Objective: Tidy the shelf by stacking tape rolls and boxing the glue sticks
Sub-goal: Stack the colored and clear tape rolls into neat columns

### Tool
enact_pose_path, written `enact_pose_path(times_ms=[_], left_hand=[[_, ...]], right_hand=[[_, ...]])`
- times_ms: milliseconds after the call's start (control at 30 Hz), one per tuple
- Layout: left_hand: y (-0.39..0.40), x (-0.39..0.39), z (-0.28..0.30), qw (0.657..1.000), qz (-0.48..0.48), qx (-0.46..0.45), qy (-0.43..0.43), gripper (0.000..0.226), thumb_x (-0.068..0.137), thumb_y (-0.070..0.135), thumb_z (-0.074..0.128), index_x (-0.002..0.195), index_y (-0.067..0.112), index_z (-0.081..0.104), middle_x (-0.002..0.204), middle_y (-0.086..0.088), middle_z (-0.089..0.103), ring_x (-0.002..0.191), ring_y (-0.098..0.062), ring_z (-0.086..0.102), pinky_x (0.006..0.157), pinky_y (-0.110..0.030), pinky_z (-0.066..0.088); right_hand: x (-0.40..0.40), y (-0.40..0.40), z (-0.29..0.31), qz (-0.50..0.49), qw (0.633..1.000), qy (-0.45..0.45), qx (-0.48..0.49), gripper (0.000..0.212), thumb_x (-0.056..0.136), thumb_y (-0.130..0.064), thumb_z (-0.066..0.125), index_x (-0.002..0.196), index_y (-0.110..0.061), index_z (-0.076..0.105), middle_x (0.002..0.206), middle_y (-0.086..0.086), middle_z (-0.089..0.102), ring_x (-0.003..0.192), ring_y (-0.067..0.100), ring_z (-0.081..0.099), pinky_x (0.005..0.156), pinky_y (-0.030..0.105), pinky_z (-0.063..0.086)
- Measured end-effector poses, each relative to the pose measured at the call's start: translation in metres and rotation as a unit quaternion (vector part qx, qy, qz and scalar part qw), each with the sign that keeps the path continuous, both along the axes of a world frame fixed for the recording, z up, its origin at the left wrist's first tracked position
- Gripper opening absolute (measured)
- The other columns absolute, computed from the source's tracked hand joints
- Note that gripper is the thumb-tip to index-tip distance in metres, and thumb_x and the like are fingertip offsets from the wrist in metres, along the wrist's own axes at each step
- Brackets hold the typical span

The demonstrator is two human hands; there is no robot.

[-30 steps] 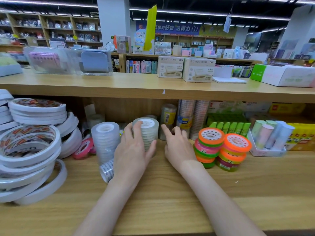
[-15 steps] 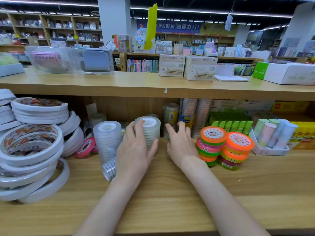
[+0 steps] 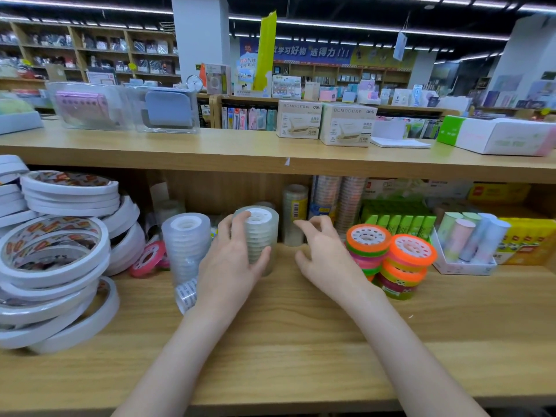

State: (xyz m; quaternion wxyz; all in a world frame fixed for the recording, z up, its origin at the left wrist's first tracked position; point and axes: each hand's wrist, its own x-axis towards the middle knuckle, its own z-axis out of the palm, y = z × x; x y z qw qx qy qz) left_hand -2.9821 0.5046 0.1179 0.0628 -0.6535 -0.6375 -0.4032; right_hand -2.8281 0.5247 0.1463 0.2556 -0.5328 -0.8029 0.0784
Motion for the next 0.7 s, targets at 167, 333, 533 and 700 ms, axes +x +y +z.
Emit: enact_pose_path(times_ms=[167,333,533,700], left_hand=[[0.000,-0.009,0.004,0.997,-0.061,-0.013,-0.052,0.056,0.083,0.028,0.065,0.133,0.021,0.039,0.134,0.003,0.043,0.101,-0.023,0.058,0.080,-0.034,0.048],[0.004,-0.006,0.006,0.995,-0.083,-0.028,-0.048,0.054,0.083,0.030,0.066,0.130,0.025,0.040,0.131,0.006,0.043,0.091,-0.022,0.061,0.080,-0.040,0.050],[0.017,0.014,0.004,0.985,-0.156,-0.018,-0.064,0.056,0.080,0.030,0.069,0.129,0.024,0.043,0.126,0.006,0.044,0.104,-0.020,0.056,0.085,-0.040,0.050],[0.027,0.035,0.001,0.979,-0.193,-0.020,-0.063,0.057,0.081,0.032,0.067,0.131,0.029,0.041,0.129,0.013,0.042,0.108,-0.015,0.053,0.086,-0.038,0.048]], right_hand=[[0.034,-0.018,0.019,0.011,0.993,0.037,0.108,0.038,0.088,-0.019,0.057,0.125,-0.016,0.051,0.124,0.003,0.041,0.113,0.017,0.044,0.096,0.024,0.035],[0.078,-0.019,0.017,-0.060,0.991,-0.050,0.106,0.043,0.081,-0.034,0.064,0.122,-0.023,0.053,0.127,0.001,0.042,0.120,0.018,0.032,0.099,0.035,0.032],[0.089,-0.022,0.009,-0.071,0.991,-0.086,0.076,0.049,0.082,-0.047,0.059,0.126,-0.031,0.044,0.132,-0.005,0.037,0.122,0.017,0.030,0.106,0.040,0.021],[0.084,-0.017,0.005,-0.066,0.986,-0.087,0.124,0.049,0.076,-0.040,0.068,0.121,-0.026,0.053,0.126,-0.002,0.045,0.117,0.022,0.037,0.102,0.042,0.023]])
